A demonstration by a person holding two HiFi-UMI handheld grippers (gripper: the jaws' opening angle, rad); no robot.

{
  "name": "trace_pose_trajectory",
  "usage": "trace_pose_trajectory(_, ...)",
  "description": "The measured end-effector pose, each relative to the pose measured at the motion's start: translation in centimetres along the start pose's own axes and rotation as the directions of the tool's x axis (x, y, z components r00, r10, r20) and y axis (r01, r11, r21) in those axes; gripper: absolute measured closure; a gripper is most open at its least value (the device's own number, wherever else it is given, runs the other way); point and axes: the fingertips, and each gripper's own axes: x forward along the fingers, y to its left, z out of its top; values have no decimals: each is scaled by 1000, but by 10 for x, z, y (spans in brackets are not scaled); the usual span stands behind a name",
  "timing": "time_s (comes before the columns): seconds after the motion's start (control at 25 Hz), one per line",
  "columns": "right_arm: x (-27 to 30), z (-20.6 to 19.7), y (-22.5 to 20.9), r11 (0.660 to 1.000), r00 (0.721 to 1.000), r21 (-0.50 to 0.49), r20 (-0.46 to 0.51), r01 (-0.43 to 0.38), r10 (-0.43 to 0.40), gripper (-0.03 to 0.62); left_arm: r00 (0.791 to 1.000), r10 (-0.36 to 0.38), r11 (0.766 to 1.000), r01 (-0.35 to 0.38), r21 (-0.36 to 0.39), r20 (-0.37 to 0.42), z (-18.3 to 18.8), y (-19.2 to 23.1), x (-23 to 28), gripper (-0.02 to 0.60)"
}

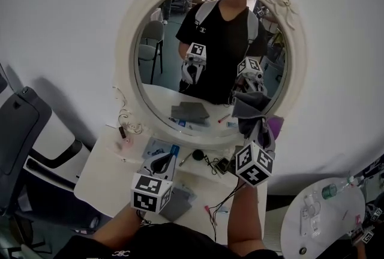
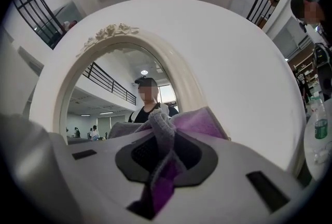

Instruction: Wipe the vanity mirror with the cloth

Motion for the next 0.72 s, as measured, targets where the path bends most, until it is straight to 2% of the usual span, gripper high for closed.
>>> trace_pose_trajectory(0.2,10,-1,-13,1000,1000,2,-9,29,-29,545,1000,-23,1000,23,9,-13,-4,-9,8,577)
trace_pose_trajectory(0.44,18,0,1,999,1000,-41,23,-16,17,545,1000,-7,1000,7,7,-14,-4,-2,10,577)
trace_pose_trajectory(0.72,31,-1,-5,995,996,-63,36,81,-79,545,1000,26,1000,-26,3,-16,-5,12,8,575)
